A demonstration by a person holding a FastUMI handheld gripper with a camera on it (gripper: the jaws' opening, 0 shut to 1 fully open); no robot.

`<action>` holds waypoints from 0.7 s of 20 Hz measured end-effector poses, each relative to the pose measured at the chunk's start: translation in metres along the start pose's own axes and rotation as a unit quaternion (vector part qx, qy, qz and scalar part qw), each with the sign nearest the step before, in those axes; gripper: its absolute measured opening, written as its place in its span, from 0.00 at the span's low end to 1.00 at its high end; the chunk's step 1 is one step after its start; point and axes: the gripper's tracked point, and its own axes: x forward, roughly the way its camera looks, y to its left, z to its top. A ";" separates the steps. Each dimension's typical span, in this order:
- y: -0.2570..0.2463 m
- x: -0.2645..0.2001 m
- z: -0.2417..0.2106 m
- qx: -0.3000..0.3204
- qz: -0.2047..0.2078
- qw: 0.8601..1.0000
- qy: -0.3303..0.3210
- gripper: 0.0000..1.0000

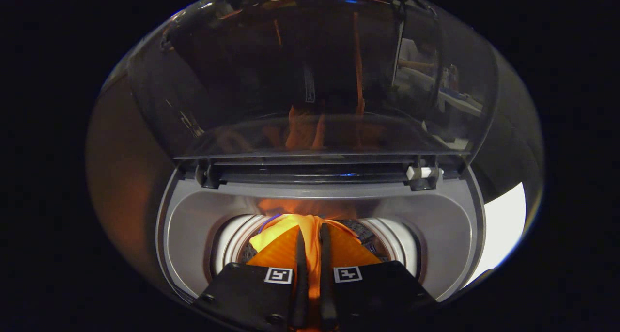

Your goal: Put the clothes into the washing machine and then close the washing machine lid.

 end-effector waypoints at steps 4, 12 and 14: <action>-0.004 0.011 -0.012 0.013 -0.006 1.000 0.022 0.17; -0.001 0.006 -0.017 0.016 0.002 1.000 0.023 0.18; -0.002 0.004 -0.016 0.018 0.002 1.000 0.017 0.18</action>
